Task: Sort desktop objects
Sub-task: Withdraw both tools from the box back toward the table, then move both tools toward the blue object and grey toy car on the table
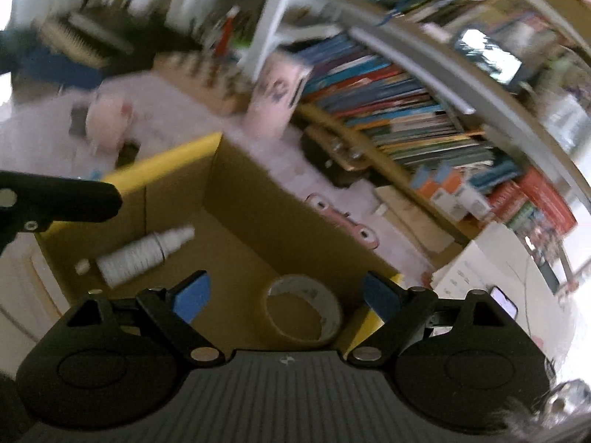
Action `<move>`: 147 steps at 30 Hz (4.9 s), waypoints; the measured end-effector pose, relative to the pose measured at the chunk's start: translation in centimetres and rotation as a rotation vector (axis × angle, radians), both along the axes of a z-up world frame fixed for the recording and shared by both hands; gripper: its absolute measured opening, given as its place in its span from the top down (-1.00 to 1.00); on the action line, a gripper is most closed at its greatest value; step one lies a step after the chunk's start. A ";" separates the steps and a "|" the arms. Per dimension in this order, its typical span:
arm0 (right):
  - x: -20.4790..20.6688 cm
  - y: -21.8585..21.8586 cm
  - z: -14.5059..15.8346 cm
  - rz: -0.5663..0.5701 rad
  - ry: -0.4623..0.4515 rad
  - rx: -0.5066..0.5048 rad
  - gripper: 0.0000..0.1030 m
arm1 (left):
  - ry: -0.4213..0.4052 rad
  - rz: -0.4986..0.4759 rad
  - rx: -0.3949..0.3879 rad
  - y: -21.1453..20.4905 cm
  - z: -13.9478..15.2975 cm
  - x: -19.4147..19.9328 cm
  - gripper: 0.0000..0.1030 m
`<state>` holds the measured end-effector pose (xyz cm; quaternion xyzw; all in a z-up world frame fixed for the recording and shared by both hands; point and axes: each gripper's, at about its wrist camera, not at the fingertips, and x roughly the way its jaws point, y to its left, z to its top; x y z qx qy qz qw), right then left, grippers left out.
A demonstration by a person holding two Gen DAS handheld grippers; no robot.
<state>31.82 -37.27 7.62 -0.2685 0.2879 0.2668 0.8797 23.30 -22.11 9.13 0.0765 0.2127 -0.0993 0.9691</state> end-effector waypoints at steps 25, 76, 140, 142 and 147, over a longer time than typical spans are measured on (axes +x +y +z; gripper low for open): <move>-11.0 -4.2 -0.1 -0.539 -0.112 0.425 -0.78 | 0.005 0.151 -0.089 7.1 -1.2 -5.7 -0.94; -28.9 17.2 -7.4 -0.506 0.162 0.362 -0.79 | 0.252 0.185 -0.053 22.4 -7.3 -20.4 -0.95; -20.3 25.9 -8.1 -0.318 0.189 0.286 -0.77 | 0.266 0.285 -0.065 28.7 -8.0 -13.4 -0.95; -19.1 25.9 -8.3 -0.313 0.197 0.285 -0.76 | 0.276 0.291 -0.065 28.6 -8.1 -12.4 -0.95; -16.2 26.0 -8.6 -0.308 0.207 0.271 -0.74 | 0.293 0.297 -0.077 28.4 -8.4 -9.6 -0.95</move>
